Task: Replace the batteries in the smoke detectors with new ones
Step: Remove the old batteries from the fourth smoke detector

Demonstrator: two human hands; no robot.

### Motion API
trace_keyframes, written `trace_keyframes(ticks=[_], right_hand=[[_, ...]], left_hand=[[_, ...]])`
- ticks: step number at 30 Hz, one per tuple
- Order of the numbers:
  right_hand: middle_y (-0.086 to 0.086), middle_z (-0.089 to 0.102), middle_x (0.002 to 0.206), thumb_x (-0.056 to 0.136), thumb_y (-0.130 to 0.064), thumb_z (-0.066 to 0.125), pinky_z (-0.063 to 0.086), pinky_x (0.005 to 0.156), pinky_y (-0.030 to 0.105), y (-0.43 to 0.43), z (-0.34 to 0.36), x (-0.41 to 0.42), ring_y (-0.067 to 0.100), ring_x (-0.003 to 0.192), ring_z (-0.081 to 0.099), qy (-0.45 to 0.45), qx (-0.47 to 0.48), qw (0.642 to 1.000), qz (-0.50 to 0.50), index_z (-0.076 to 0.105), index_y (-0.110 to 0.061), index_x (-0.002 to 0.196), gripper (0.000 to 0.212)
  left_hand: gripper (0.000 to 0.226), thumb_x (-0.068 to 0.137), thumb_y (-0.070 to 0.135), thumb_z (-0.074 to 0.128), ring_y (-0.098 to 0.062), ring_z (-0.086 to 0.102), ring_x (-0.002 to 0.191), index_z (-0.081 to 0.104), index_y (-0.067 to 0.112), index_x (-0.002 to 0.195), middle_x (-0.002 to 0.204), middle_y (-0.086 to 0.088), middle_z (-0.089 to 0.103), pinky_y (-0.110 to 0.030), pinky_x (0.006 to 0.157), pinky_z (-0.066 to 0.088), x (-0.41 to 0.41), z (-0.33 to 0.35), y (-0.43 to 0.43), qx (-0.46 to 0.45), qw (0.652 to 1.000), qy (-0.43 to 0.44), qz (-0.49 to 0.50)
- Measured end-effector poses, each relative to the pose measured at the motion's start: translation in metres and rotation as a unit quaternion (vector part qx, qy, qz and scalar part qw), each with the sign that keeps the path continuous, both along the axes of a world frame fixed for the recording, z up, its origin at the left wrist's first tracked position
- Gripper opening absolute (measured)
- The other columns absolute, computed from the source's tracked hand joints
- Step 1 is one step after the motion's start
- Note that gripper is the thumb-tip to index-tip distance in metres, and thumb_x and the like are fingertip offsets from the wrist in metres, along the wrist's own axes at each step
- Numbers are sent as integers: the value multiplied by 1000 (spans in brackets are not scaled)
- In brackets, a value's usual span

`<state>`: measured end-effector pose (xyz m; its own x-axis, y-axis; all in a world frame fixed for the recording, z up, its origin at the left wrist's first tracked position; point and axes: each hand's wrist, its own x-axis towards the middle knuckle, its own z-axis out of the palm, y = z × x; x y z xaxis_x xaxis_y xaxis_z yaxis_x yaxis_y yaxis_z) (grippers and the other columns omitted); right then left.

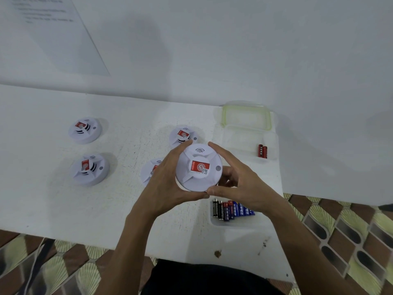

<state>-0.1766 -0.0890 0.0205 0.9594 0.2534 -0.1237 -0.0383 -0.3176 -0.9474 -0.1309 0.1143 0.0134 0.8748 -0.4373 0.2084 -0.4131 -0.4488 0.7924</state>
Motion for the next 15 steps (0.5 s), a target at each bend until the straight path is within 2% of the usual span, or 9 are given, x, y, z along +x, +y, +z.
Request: trace_keyframes(ticks=[4,6,9,12,15], right_hand=[[-5,67,119,83,-21,76,58,85,31,3,1,0,22,94,69,4,3,1000,-2,19,-55,142,89],[-6,68,116,83,-21,76,58,84,29,5,2,0,21,92,69,4,2,1000,-2,19,-57,140,89],[-3,70,111,83,-20,76,58,86,31,7,3,-1,24,90,69,2,2,1000,-4,20,-59,139,89],[-2,71,109,83,-21,77,57,85,30,10,4,-1,23,88,69,0,0,1000,-6,19,-59,139,89],[-5,71,108,83,-22,77,57,83,26,14,4,0,21,88,69,0,-5,1000,-8,19,-62,136,89]], left_hand=[[107,50,58,82,-17,46,124,36,28,142,134,-4,55,-8,46,31,-2,2,1,27,999,-9,15],[107,50,62,79,-14,51,121,35,31,142,134,0,55,-5,42,30,-2,2,3,47,999,-22,18],[106,49,66,76,-9,53,119,33,34,141,134,5,55,1,48,36,-1,4,5,56,998,-20,16],[105,49,67,74,-6,53,118,33,35,141,134,7,55,-12,62,51,0,2,8,63,997,-33,16],[106,49,68,73,-5,54,118,33,34,141,133,9,55,-13,67,52,1,3,10,69,997,-34,15]])
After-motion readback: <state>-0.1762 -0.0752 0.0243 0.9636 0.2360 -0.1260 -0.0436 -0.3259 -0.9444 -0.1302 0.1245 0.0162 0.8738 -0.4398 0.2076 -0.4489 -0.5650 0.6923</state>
